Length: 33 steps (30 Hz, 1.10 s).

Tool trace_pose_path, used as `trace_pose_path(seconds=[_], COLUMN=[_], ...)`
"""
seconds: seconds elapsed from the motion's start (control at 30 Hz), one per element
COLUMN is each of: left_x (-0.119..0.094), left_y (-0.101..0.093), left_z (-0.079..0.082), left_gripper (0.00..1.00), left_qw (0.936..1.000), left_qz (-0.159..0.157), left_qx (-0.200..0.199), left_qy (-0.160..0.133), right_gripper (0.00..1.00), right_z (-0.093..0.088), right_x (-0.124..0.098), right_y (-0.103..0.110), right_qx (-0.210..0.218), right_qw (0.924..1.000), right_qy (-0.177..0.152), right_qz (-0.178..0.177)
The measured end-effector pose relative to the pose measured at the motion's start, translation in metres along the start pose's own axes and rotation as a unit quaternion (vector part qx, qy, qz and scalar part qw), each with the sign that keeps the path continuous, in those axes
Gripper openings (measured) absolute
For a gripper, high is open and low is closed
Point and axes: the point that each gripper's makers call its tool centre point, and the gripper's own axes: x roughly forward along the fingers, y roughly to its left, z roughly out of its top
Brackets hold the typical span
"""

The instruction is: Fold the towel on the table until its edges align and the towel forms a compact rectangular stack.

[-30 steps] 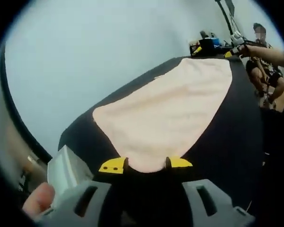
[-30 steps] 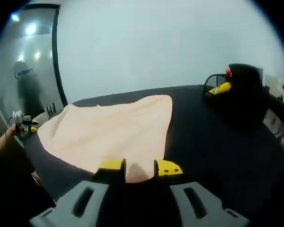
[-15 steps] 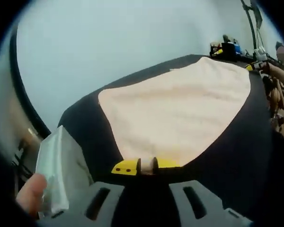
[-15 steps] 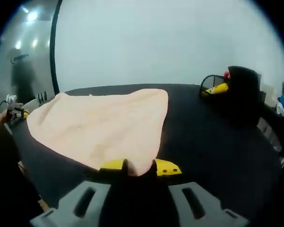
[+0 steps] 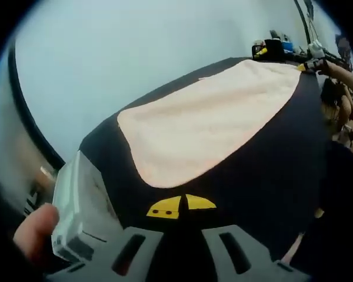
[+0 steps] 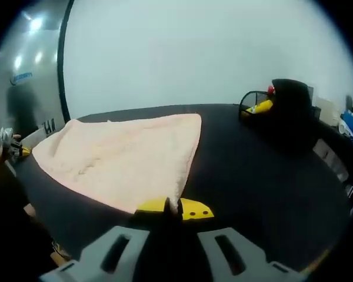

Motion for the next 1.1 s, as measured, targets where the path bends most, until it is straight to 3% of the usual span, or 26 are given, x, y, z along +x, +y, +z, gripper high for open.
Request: trace_pose_path(seconds=[0.03,0.07,0.1,0.13,0.17,0.2,0.23,0.3,0.33,0.37,0.4,0.43,0.5,0.57,0.67,0.7,0.73,0.77,0.8,0.83,0.9,0.93,1.0,1.1], left_x=[-0.001,-0.004,-0.006,-0.009,-0.007,-0.004,0.000,0.014,0.024,0.027,0.027,0.028,0.028,0.021,0.021,0.023,0.024,0.027,0.028,0.031,0.037,0.038,0.039,0.036], left_y=[0.013,0.034,0.048,0.048,0.047,0.032,0.025,0.012,0.013,0.014,0.008,0.012,0.016,0.013,0.014,0.014,0.018,0.018,0.018,0.017,0.009,0.004,0.003,0.004], left_z=[0.001,0.009,0.017,0.022,0.025,0.031,0.034,0.025,0.019,0.019,0.028,0.026,0.026,0.026,0.020,0.020,0.022,0.024,0.024,0.024,0.023,0.021,0.021,0.019], left_gripper=[0.00,0.00,0.00,0.00,0.00,0.00,0.01,0.09,0.17,0.19,0.19,0.20,0.23,0.23,0.22,0.21,0.21,0.21,0.21,0.21,0.14,0.09,0.05,0.01], left_qw=[0.9994,0.9962,0.9900,0.9846,0.9824,0.9782,0.9810,0.9854,0.9797,0.9748,0.9694,0.9720,0.9706,0.9562,0.9525,0.9379,0.9364,0.9420,0.9433,0.9416,0.9299,0.9274,0.9323,0.9304], left_qz=[0.026,0.075,0.104,0.104,0.093,0.053,0.029,-0.018,-0.019,-0.010,-0.017,-0.009,-0.005,-0.010,-0.008,-0.011,-0.004,-0.006,-0.007,-0.008,-0.023,-0.023,-0.018,-0.004], left_qx=[0.021,0.040,0.089,0.136,0.158,0.192,0.175,0.163,0.198,0.222,0.239,0.231,0.237,0.289,0.303,0.345,0.349,0.334,0.331,0.336,0.367,0.373,0.361,0.366], left_qy=[-0.004,-0.018,-0.032,-0.036,-0.038,-0.058,-0.078,-0.047,-0.027,-0.026,-0.052,-0.044,-0.043,-0.043,-0.031,-0.036,-0.035,-0.028,-0.024,-0.022,-0.016,-0.012,-0.003,-0.002], right_gripper=[0.05,0.06,0.09,0.14,0.19,0.20,0.20,0.21,0.21,0.21,0.20,0.20,0.20,0.20,0.20,0.20,0.20,0.20,0.20,0.20,0.20,0.20,0.20,0.20], right_z=[0.000,0.001,0.004,0.004,0.005,0.007,0.008,0.008,0.007,0.007,0.008,0.010,0.010,0.008,0.010,0.012,0.013,0.013,0.014,0.016,0.018,0.018,0.016,0.015], right_x=[0.000,0.000,0.001,0.001,0.001,0.000,-0.002,-0.003,-0.004,-0.006,-0.008,-0.008,-0.010,-0.012,-0.013,-0.010,-0.008,-0.010,-0.009,-0.006,-0.007,-0.006,-0.004,-0.003], right_y=[0.000,0.000,-0.002,-0.002,-0.005,-0.005,-0.004,-0.011,-0.013,-0.013,-0.013,-0.015,-0.011,-0.004,0.000,-0.004,-0.005,-0.005,-0.005,-0.005,0.002,0.005,0.005,-0.001], right_qx=[-0.003,-0.010,-0.028,-0.021,-0.010,-0.008,-0.005,0.006,0.012,0.019,0.022,0.024,0.028,0.029,0.024,0.027,0.027,0.027,0.030,0.035,0.039,0.038,0.035,0.041], right_qw=[1.0000,0.9999,0.9996,0.9998,0.9999,0.9999,0.9999,1.0000,0.9999,0.9997,0.9996,0.9995,0.9993,0.9993,0.9994,0.9993,0.9993,0.9993,0.9991,0.9989,0.9985,0.9985,0.9987,0.9987], right_qy=[0.001,0.001,-0.006,-0.004,-0.001,-0.007,-0.009,-0.007,-0.008,-0.012,-0.016,-0.020,-0.023,-0.019,-0.020,-0.019,-0.019,-0.020,-0.022,-0.023,-0.026,-0.025,-0.018,-0.012], right_qz=[0.003,0.004,0.004,0.003,0.005,0.009,0.010,0.002,0.002,0.003,0.004,0.005,0.008,0.013,0.017,0.019,0.019,0.019,0.019,0.022,0.027,0.029,0.033,0.029])
